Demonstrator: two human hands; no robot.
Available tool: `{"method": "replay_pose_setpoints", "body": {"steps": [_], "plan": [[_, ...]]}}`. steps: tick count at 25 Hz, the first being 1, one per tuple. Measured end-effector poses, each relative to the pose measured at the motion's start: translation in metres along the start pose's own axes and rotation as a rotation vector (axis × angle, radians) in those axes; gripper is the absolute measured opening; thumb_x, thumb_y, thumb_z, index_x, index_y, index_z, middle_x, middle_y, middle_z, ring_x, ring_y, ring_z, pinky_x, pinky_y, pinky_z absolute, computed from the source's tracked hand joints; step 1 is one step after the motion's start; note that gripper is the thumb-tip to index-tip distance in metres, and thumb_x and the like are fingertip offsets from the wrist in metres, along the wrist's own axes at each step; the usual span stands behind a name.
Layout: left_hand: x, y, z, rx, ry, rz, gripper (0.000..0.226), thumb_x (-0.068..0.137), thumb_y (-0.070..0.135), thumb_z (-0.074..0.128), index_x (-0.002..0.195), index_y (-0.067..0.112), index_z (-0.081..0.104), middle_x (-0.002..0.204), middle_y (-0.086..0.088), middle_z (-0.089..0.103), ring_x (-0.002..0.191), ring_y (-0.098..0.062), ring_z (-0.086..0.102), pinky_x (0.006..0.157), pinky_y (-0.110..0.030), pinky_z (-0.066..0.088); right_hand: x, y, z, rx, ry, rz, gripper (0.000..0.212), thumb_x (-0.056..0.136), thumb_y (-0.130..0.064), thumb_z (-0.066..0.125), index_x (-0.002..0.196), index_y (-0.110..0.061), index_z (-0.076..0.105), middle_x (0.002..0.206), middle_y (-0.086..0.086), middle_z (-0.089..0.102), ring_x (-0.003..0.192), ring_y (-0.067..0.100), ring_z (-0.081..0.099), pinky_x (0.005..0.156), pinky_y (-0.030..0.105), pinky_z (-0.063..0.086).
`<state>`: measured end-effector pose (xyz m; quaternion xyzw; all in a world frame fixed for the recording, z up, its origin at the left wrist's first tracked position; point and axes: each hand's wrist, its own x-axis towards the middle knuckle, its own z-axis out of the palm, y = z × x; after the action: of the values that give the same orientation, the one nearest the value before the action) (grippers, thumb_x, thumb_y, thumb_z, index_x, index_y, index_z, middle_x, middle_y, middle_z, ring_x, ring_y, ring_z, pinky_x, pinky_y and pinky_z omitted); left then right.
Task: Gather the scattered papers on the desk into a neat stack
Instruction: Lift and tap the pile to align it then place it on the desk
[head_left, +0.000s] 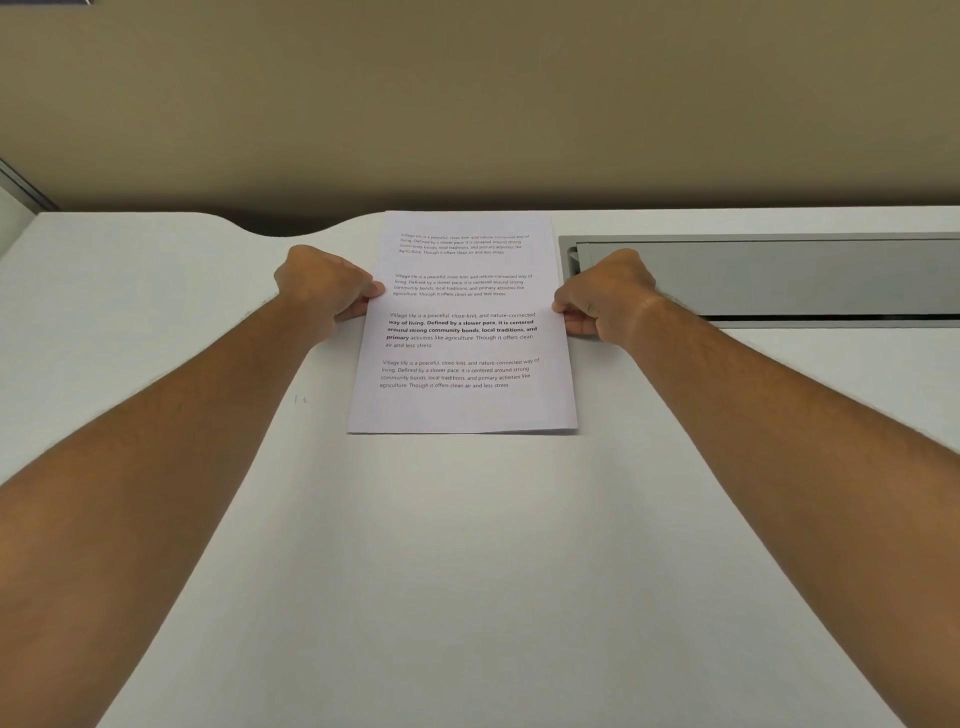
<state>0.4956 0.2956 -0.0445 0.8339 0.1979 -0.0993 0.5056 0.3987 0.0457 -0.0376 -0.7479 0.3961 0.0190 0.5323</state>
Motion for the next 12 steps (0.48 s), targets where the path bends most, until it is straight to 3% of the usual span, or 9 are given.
{"method": "replay_pose_setpoints", "body": {"steps": [12], "plan": [[0.0012, 0.0015, 0.0027, 0.055, 0.024, 0.002, 0.026, 0.071, 0.008, 0.087, 0.092, 0.004, 0.072, 0.079, -0.008, 0.071, 0.064, -0.018, 0.073, 0.061, -0.028, 0.061, -0.0041, -0.0022, 0.0004, -0.069, 0.065, -0.027, 0.026, 0.069, 0.005, 0.078, 0.092, -0.002, 0.07, 0.086, 0.012, 0.073, 0.07, 0.024, 0.073, 0.061, 0.041, 0.064]]}}
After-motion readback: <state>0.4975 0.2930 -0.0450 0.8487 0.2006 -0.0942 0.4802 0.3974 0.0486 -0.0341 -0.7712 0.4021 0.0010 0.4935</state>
